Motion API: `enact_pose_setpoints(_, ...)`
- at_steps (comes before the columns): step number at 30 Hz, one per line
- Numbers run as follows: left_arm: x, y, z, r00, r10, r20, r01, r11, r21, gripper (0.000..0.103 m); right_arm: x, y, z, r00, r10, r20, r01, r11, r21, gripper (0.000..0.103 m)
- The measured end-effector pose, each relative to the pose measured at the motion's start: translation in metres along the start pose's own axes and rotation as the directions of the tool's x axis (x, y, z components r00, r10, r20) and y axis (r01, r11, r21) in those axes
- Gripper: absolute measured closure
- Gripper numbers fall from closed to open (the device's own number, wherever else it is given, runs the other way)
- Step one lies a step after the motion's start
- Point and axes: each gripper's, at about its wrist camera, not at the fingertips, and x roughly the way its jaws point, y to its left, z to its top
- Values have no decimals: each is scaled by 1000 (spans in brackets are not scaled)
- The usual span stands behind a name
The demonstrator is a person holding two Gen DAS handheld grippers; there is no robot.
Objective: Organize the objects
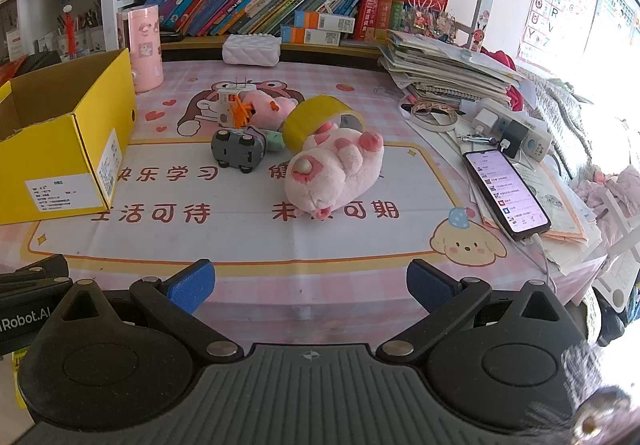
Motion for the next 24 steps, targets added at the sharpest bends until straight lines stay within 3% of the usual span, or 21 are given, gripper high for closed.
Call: enact_pose_setpoints(24,0,0,1,1000,-1,-3,1,1000,-2,0,-2,1,-1,1000,-1,1,1,1000,-1,0)
